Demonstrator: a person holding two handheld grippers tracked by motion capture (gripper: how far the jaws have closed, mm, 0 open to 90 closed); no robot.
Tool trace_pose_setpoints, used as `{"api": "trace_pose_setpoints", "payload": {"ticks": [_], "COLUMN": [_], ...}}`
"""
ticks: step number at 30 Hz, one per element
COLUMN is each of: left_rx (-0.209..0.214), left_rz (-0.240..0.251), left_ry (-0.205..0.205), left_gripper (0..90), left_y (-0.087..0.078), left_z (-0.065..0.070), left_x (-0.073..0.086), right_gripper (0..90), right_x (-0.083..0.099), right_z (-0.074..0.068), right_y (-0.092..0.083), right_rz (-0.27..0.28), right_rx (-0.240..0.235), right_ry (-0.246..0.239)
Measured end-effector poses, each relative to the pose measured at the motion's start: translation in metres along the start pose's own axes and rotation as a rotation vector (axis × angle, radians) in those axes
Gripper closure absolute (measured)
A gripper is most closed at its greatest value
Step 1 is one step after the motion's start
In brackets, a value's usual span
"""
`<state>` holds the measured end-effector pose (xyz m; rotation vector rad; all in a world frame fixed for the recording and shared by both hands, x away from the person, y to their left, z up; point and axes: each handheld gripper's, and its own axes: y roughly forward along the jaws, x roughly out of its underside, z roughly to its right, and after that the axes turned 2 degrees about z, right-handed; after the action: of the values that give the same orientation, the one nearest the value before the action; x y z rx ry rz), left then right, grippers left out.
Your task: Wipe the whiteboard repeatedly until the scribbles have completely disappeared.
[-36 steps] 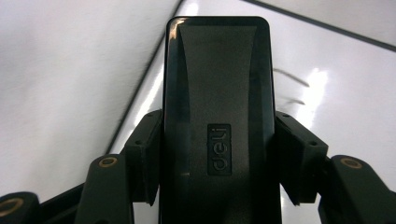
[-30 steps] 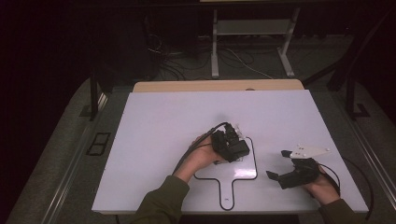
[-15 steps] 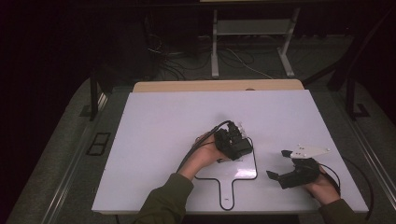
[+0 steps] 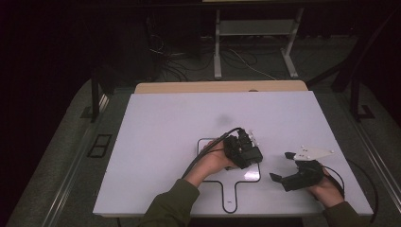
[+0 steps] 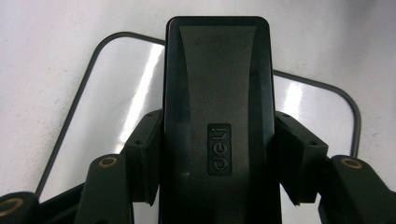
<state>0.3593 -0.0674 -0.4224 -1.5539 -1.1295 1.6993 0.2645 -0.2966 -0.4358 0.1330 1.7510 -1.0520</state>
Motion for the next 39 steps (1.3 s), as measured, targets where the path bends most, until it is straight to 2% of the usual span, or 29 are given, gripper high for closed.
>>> {"api": "trace_pose_setpoints", "payload": {"ticks": [5,7,10,12,15,17,19,22,26,27,33,35,39], "left_rx": [-0.014,-0.025,-0.036,-0.047,-0.041,-0.026,-0.015,-0.013,-0.019,-0.027,-0.065,-0.068,-0.063], "left_rz": [0.001,0.016,0.017,0.013,0.007,0.002,-0.004,0.006,0.007,0.020,0.023,0.025,0.011], "left_ry": [-0.024,-0.057,-0.062,-0.061,-0.056,-0.045,-0.013,-0.010,-0.027,-0.050,-0.075,-0.080,-0.070], "left_gripper": [39.7,39.7,39.6,39.6,39.7,39.7,39.7,39.7,39.7,39.7,39.7,39.7,39.7], "left_y": [0.001,0.002,0.002,0.001,0.001,0.002,0.002,0.003,0.002,0.003,0.004,0.003,0.003], "left_z": [-0.010,-0.013,-0.017,-0.018,-0.015,-0.009,-0.004,0.004,-0.006,-0.008,-0.023,-0.024,-0.018], "left_x": [0.000,0.001,0.001,0.001,0.000,-0.001,-0.003,-0.004,-0.003,-0.002,-0.001,0.000,-0.001], "right_gripper": [0.0,0.0,0.0,0.0,0.0,0.0,0.0,0.0,0.0,0.0,0.0,0.0,0.0], "right_x": [0.000,0.000,0.000,0.000,0.000,0.000,0.000,0.000,0.000,0.000,0.000,0.000,0.000], "right_z": [0.001,0.001,0.001,0.001,0.000,0.001,0.001,0.000,0.000,0.000,0.001,0.001,0.001], "right_y": [-0.001,-0.001,-0.001,-0.001,-0.001,-0.001,0.000,-0.001,-0.001,-0.001,-0.001,-0.002,-0.001], "right_rz": [0.003,0.004,0.005,0.003,0.003,0.002,0.002,0.001,0.003,0.003,0.006,0.006,0.006], "right_rx": [0.003,0.003,0.003,0.005,0.004,0.004,0.006,0.005,0.006,0.007,0.007,0.006,0.007], "right_ry": [0.000,0.001,0.000,-0.002,-0.001,-0.002,-0.001,0.001,-0.002,-0.003,-0.001,-0.001,-0.001]}}
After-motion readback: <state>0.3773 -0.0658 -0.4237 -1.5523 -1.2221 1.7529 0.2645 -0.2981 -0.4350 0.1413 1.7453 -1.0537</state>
